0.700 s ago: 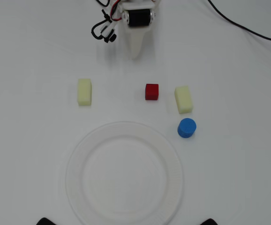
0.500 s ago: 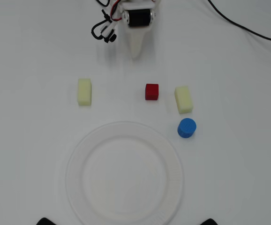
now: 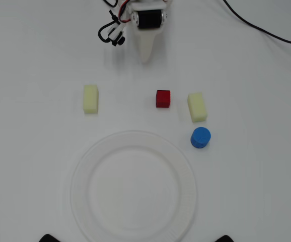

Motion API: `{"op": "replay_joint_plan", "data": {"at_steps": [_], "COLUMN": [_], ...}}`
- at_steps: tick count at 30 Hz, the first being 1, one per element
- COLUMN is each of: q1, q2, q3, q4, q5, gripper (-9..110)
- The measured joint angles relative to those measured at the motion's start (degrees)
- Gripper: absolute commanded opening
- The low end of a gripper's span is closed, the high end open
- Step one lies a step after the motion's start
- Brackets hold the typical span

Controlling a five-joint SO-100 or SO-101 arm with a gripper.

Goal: Grasp a red block and put it in the dish.

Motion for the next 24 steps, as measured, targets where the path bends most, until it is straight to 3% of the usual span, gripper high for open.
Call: {"op": "replay_joint_plan", "data": {"at_steps": [15, 24], "q1": [2.2, 0.7], "q2": [-1.4, -27.9], "q3": [-6.5, -26.0], "q4": [0.1, -1.6], "q5": [-0.7, -1.2], "gripper": [0, 1]}}
